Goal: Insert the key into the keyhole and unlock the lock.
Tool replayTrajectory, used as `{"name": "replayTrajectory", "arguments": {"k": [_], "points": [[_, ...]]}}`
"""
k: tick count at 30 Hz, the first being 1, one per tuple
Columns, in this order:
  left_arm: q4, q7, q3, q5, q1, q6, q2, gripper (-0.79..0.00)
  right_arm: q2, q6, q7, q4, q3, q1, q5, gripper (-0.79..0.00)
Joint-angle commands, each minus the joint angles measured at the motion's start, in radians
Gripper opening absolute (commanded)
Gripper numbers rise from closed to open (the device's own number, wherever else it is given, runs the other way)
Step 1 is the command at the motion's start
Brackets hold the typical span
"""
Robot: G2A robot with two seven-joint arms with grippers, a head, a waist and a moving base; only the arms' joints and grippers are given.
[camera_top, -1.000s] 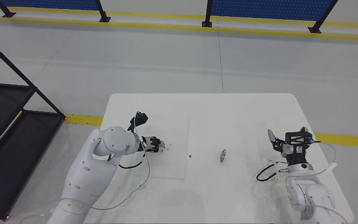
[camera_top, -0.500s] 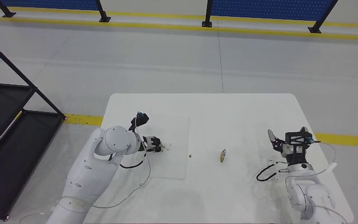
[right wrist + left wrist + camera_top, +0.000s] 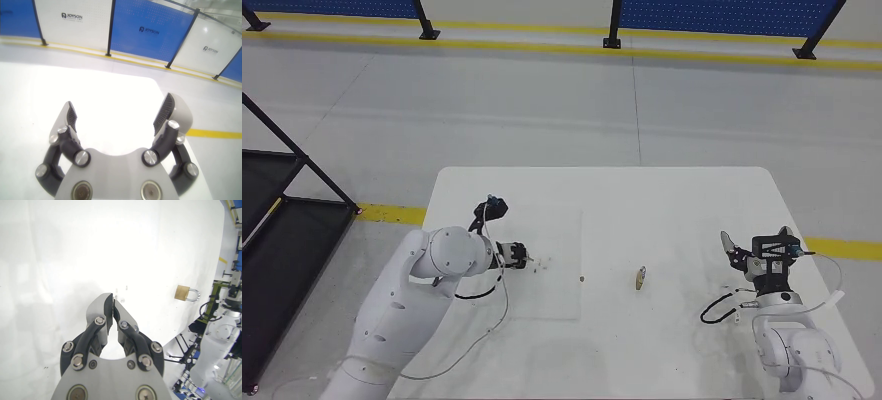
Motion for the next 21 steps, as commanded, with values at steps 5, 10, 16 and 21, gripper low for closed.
{"name": "replayTrajectory", "arguments": {"k": [5, 10, 16, 21], "points": [[-0.071, -0.016, -0.012, 0.056, 0.001, -0.007, 0.009, -0.785, 0.000, 0.000, 0.000, 0.000, 0.000, 0.000, 0.000, 0.000], [-0.162, 0.098, -0.091, -0.082, 0.042, -0.054, 0.007, -0.785, 0.000, 0.000, 0.000, 0.000, 0.000, 0.000, 0.000, 0.000], [-0.218, 0.194, -0.251, -0.312, 0.129, -0.166, 0.009, -0.785, 0.000, 0.000, 0.000, 0.000, 0.000, 0.000, 0.000, 0.000], [-0.192, 0.180, -0.401, -0.628, 0.210, -0.298, 0.008, -0.785, 0.000, 0.000, 0.000, 0.000, 0.000, 0.000, 0.000, 0.000]]}}
